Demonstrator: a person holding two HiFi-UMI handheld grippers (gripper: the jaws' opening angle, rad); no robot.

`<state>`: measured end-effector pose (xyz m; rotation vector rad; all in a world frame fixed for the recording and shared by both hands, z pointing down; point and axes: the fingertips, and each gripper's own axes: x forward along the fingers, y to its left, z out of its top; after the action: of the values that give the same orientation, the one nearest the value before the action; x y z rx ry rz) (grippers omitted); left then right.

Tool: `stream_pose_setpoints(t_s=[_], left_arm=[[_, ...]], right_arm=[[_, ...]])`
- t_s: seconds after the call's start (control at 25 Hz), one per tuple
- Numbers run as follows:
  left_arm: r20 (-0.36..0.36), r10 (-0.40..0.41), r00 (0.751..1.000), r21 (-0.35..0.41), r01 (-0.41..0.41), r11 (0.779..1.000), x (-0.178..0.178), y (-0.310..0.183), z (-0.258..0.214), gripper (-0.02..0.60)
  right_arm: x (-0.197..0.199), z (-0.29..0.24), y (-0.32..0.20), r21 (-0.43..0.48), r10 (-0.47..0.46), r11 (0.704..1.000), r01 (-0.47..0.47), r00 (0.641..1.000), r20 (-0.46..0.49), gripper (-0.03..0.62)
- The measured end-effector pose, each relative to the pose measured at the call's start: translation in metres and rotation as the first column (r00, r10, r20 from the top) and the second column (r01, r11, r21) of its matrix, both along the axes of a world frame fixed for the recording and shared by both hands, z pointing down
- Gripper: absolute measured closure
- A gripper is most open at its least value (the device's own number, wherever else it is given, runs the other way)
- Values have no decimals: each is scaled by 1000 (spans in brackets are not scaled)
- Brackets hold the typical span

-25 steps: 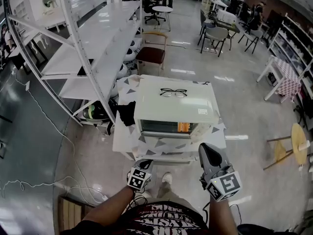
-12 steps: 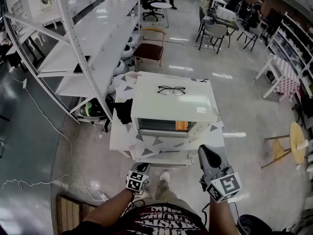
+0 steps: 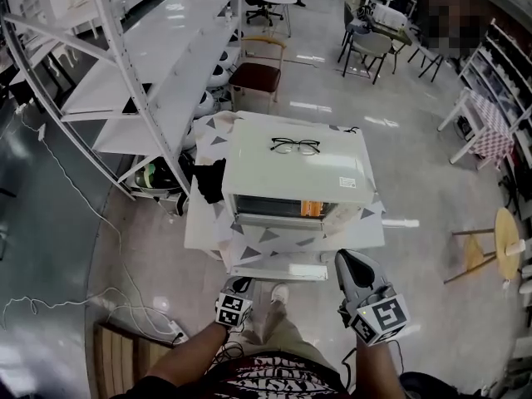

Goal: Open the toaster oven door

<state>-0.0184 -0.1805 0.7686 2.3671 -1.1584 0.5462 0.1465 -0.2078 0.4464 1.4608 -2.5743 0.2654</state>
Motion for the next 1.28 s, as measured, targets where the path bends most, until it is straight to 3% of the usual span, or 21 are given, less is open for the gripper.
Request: stream_pose_setpoints(t_s=[0.2,0.44,0.68,1.0,1.12,1.28], left_arm=[[6,23,1000,13,-23,1000,-1,3,6,580],[129,59,990,-51,-53,997,-19,27,31,580],[106,38,994,-76,-30,997,-40,52,17,580],[63,-7,998,130,-2,991,-39,23,-100,580],[10,-28,1000,235,25,972,-37,2,-170,580],[-28,-36,999,371,43,928,-35,-22,-258,580]], right_arm=[[-6,3,4,-3,-16,1000,16,1000,-1,568],[-6,-2,14,5,-10,1000,10,1000,2,568],[-1,-6,29,13,11,1000,-12,1000,12,568],[-7,-7,35,39,28,999,-30,999,30,568],[-14,-10,35,50,20,999,-21,1000,21,569],[-20,-18,35,76,13,997,-14,1000,11,568]])
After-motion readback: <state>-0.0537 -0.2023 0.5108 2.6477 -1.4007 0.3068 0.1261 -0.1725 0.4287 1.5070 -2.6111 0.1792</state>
